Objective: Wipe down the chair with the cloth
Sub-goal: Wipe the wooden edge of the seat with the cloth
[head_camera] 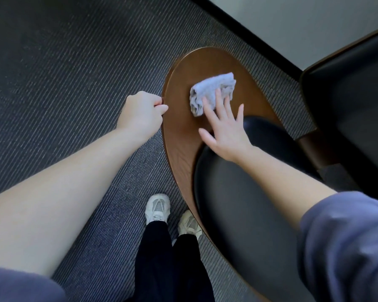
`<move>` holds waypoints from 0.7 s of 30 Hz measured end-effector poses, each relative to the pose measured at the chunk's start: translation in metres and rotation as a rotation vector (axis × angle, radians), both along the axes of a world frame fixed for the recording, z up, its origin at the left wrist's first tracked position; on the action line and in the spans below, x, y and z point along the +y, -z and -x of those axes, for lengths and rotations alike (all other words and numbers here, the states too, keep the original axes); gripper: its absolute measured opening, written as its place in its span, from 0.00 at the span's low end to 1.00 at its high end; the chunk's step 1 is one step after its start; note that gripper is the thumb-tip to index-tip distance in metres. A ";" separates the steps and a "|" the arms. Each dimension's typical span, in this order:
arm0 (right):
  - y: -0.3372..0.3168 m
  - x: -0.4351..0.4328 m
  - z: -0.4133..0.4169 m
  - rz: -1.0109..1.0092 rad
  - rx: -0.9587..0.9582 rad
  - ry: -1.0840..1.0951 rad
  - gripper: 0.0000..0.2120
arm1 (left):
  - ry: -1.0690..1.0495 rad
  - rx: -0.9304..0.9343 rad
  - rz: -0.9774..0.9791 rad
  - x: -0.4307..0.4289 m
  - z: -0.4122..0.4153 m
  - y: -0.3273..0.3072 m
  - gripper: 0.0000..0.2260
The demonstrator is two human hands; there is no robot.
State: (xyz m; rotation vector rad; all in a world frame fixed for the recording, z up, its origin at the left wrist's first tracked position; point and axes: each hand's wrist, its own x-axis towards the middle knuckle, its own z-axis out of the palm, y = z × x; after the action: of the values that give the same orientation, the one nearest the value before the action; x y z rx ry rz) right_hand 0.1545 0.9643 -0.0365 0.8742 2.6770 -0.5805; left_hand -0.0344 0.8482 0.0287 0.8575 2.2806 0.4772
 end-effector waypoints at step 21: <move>-0.015 0.025 0.037 0.243 0.154 0.456 0.34 | -0.006 0.005 0.041 0.003 0.000 -0.001 0.11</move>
State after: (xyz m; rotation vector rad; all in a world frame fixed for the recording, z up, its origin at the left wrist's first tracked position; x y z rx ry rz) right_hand 0.1179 0.9895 -0.0220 1.4235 2.4612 -1.0860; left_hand -0.0340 0.8509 0.0295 0.8332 2.2903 0.4302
